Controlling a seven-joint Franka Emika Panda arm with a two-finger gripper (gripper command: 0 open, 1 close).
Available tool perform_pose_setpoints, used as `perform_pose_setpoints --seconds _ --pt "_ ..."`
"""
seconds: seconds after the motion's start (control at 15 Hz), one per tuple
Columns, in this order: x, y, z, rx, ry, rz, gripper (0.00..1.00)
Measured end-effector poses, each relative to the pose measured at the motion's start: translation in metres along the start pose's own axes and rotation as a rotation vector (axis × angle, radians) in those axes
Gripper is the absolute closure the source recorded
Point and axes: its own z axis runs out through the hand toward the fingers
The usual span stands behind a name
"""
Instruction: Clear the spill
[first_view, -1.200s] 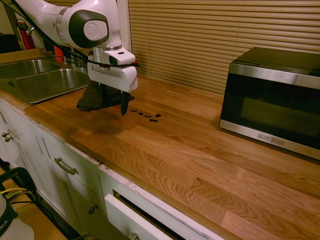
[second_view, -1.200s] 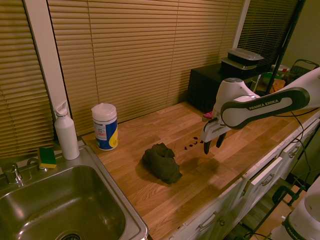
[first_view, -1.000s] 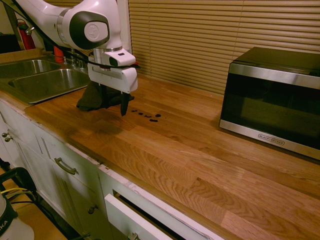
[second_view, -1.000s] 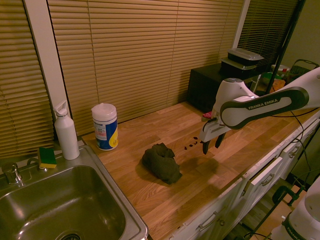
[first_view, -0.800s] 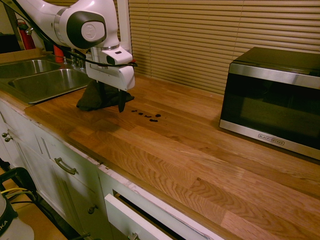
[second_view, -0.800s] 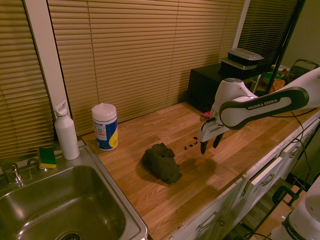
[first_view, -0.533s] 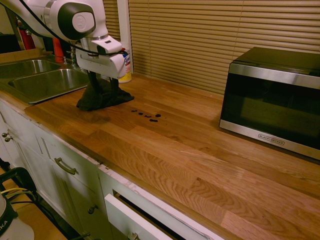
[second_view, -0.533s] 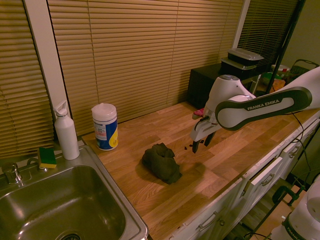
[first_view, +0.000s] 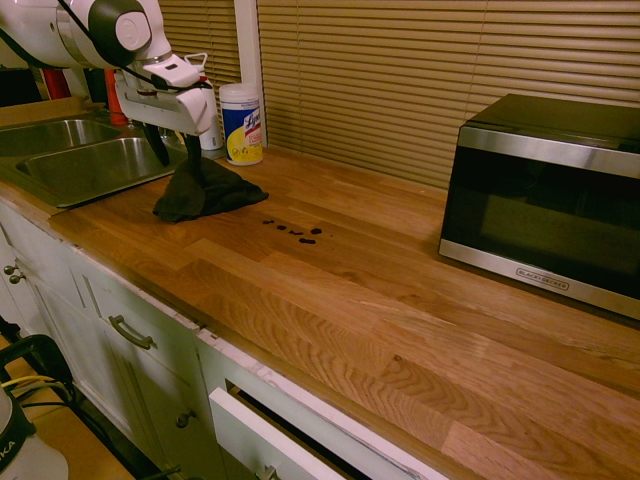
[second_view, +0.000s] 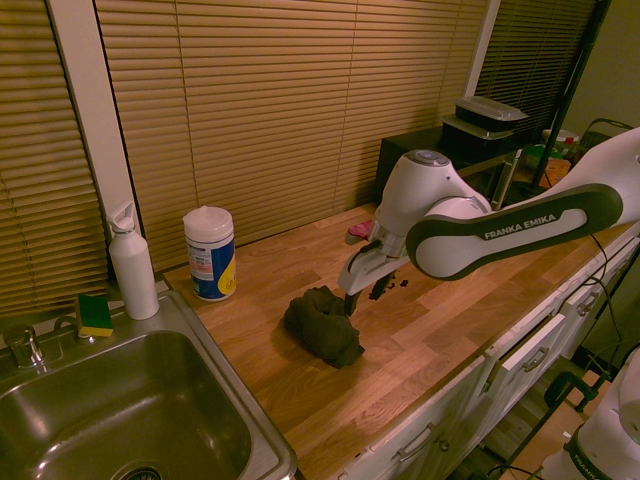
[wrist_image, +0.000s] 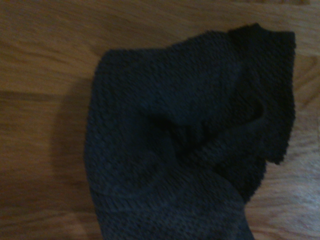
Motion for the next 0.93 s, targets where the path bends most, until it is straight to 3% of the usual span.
perform_pose_setpoints --seconds 0.53,0.8,0.87,0.93 --pt "-0.024 -0.069 0.034 -0.014 0.140 0.034 0.00" --pt "-0.019 -0.084 0.060 -0.034 0.243 0.102 0.00" --pt "-0.019 -0.086 0.067 -0.041 0.251 0.114 1.00" --pt "-0.019 -0.089 0.072 -0.051 0.254 0.120 1.00"
